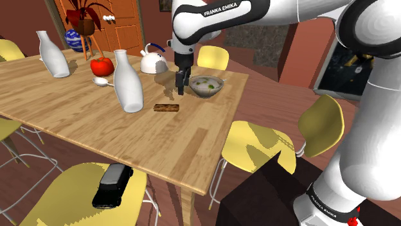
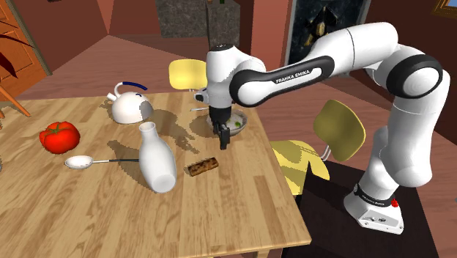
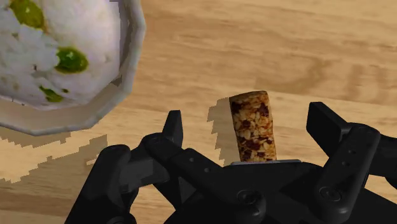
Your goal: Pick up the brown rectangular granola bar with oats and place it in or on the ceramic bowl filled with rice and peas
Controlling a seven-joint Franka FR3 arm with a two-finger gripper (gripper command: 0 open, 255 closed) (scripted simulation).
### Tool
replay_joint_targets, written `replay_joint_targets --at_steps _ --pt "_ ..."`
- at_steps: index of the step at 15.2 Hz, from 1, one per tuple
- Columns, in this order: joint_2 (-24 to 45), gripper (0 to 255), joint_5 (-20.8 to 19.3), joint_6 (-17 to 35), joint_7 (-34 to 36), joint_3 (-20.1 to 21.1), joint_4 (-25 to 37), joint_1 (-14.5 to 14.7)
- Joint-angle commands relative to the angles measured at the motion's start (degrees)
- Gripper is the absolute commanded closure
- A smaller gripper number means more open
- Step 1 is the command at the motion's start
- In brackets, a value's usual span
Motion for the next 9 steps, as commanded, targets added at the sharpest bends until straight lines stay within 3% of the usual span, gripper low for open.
replay_joint_targets --at_steps 1,6,9 --pt "4.1 0 -0.8 -0.3 -1.8 0.8 3.7 0.9" --pt "13.9 0 -3.0 -2.0 -5.6 2.5 13.3 3.5" --pt "14.3 0 -3.1 0.2 -5.5 2.4 11.6 3.4"
